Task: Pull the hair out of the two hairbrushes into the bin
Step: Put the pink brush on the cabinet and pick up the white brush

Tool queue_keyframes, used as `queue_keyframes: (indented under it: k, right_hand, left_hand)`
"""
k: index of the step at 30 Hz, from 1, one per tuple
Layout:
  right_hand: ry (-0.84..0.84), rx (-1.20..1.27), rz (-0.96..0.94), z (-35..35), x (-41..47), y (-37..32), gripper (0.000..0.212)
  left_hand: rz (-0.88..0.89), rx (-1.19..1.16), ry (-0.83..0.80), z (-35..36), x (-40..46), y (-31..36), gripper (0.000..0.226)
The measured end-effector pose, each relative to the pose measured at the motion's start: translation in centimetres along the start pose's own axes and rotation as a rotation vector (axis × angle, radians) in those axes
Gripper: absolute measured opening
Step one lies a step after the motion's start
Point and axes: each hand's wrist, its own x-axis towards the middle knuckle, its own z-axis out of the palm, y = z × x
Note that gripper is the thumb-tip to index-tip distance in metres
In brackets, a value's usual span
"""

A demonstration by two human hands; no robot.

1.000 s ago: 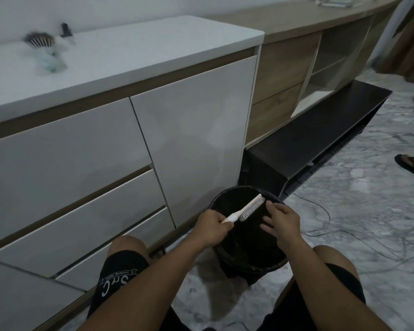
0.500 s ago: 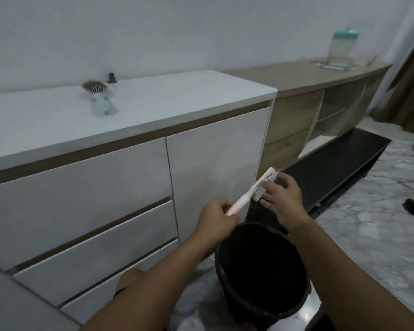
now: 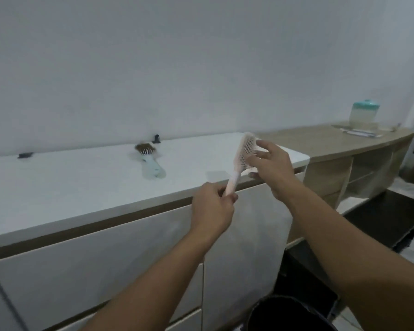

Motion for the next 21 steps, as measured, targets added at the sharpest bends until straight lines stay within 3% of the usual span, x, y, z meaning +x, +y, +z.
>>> queue_keyframes:
  k: [5, 7, 13, 21]
  right_hand:
    - [-0.136, -0.022, 0.026, 5.2, 3.0, -1.9, 0.065]
    - [-0.139, -0.057, 0.031, 7.2, 4.1, -1.9, 0.061]
    - [-0.098, -0.139, 0.1, 11.9, 6.9, -0.4, 0.051]
    - [-0.046, -0.329, 0.017, 14.0, 8.6, 2.0, 0.024]
  left_hand:
    - [-0.017, 0.081, 0.061, -3.5, 4.4, 0.0, 0.021]
    - [-0.042, 0.084, 0.083, -4.3, 5.8, -0.3, 0.033]
    - [-0.077, 0.248, 0.047, -5.2, 8.6, -2.3, 0.031]
    - [-0.117, 0.247, 0.033, -4.9, 10.5, -4.4, 0.042]
